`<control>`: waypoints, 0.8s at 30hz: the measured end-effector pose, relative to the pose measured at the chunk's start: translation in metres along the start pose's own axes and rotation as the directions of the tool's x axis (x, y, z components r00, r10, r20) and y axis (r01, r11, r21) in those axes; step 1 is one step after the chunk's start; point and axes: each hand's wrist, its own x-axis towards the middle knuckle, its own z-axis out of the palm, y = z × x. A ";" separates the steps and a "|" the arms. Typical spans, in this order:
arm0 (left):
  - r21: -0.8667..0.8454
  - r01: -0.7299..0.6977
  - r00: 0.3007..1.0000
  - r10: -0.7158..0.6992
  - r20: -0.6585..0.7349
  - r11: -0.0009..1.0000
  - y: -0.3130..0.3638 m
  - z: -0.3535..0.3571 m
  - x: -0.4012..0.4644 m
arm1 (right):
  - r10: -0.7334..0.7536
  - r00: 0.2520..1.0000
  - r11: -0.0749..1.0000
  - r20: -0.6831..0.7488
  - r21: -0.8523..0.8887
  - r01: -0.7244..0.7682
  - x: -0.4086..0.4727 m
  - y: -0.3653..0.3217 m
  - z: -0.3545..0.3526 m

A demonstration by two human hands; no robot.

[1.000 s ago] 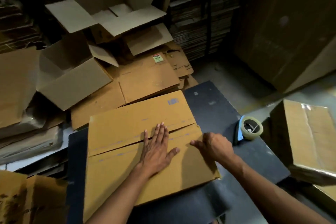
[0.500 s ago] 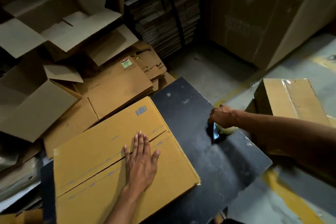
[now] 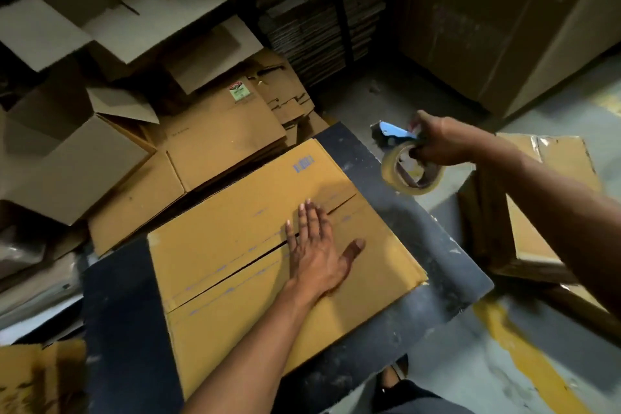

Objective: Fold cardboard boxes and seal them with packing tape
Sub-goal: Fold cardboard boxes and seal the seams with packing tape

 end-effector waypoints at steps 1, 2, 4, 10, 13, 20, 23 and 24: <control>-0.031 -0.028 0.999 0.029 0.020 0.999 -0.001 -0.005 -0.001 | 0.017 1.000 0.991 -0.003 0.133 -0.016 -0.008 -0.014 -0.011; -0.042 -0.052 0.998 0.053 0.037 0.998 -0.006 -0.012 -0.004 | 0.014 1.000 0.971 0.016 0.239 -0.018 -0.017 -0.030 -0.016; 0.000 -0.089 0.993 0.089 0.075 0.996 -0.023 -0.022 -0.017 | -0.009 0.997 0.928 0.081 0.371 -0.022 -0.033 -0.064 -0.012; -0.011 0.191 0.981 -0.190 0.045 0.982 -0.161 -0.020 -0.123 | -0.276 0.960 0.938 0.057 0.235 0.255 -0.066 -0.190 0.068; 0.054 0.208 0.971 -0.199 -0.129 0.977 -0.232 -0.005 -0.179 | -0.405 0.913 0.894 0.046 0.230 0.385 -0.075 -0.238 0.114; -0.060 0.180 0.960 -0.188 -0.207 0.982 -0.242 0.021 -0.186 | -0.534 0.838 0.845 0.110 0.106 0.524 -0.067 -0.307 0.185; -0.129 0.186 0.950 -0.212 -0.228 0.974 -0.241 0.028 -0.187 | -0.539 0.830 0.841 0.145 0.030 0.540 -0.066 -0.307 0.207; -0.136 0.186 0.949 -0.213 -0.233 0.973 -0.241 0.029 -0.187 | -0.543 0.827 0.837 0.145 0.008 0.548 -0.067 -0.307 0.210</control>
